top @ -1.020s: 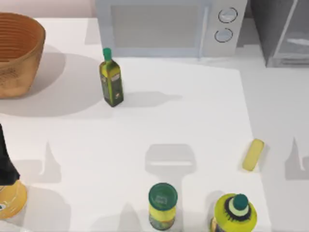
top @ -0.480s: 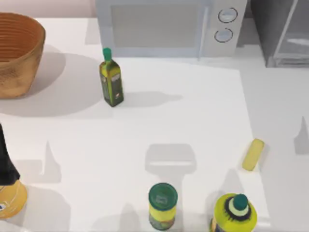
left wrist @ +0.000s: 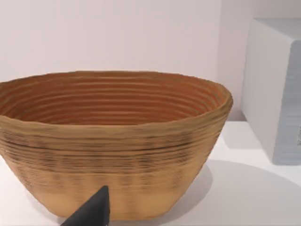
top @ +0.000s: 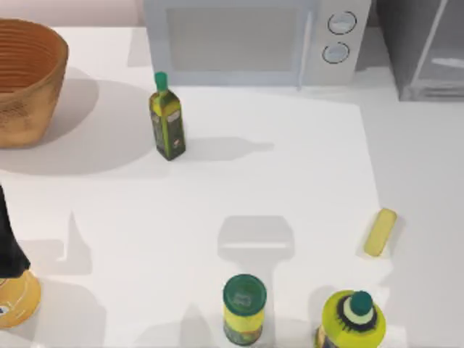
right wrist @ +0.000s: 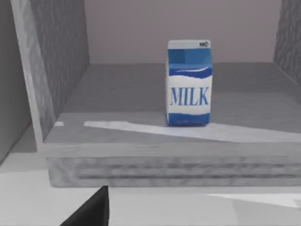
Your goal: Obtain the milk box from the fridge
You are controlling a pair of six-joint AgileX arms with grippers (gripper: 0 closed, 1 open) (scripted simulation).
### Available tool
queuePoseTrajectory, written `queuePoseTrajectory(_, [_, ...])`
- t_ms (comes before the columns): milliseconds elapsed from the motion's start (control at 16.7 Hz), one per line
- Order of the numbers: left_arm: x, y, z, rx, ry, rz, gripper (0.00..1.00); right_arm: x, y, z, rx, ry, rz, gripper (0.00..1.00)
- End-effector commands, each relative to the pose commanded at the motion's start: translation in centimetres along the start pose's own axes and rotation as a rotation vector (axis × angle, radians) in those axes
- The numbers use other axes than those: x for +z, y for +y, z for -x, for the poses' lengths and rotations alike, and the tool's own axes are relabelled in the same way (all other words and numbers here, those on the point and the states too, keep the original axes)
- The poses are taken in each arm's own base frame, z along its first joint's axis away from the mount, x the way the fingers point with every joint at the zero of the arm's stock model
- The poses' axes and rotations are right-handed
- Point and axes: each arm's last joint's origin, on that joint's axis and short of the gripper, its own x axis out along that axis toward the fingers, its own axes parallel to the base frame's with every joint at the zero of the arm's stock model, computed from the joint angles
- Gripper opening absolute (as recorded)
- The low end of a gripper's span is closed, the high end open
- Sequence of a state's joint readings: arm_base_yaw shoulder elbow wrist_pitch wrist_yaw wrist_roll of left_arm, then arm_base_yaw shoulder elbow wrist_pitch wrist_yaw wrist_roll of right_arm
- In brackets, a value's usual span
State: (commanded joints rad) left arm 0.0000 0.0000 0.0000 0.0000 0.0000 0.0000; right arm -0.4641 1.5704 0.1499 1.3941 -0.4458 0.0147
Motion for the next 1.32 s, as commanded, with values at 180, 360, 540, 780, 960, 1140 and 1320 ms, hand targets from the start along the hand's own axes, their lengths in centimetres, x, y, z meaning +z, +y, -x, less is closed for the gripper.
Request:
queuePoseTrajectory(180, [0.0,0.0,0.0,0.000,0.000,0.000,1.00,-1.1,-1.2,-0.4,0.002,-0.021,0.008,1.00])
queuePoseTrajectory(360, [0.0,0.0,0.0,0.000,0.000,0.000,1.00,-1.6,-1.8,-0.5,0.003,-0.030,0.012,1.00])
queuePoseTrajectory(540, [0.0,0.0,0.0,0.000,0.000,0.000,1.00,-1.7,-1.8,-0.5,0.003,-0.031,0.012,1.00])
queuePoseTrajectory(780, [0.0,0.0,0.0,0.000,0.000,0.000,1.00,-1.8,-1.7,-0.9,0.005,-0.024,0.008,1.00])
queuePoseTrajectory(960, [0.0,0.0,0.0,0.000,0.000,0.000,1.00,-2.3,-2.3,-3.4,0.001,-0.014,-0.001,1.00])
queuePoseTrajectory(1140, [0.0,0.0,0.0,0.000,0.000,0.000,1.00,-3.0,-2.9,-8.3,-0.004,-0.017,0.000,1.00])
queuePoseTrajectory(1320, [0.0,0.0,0.0,0.000,0.000,0.000,1.00,-3.6,-2.9,-14.1,-0.007,-0.032,0.007,1.00])
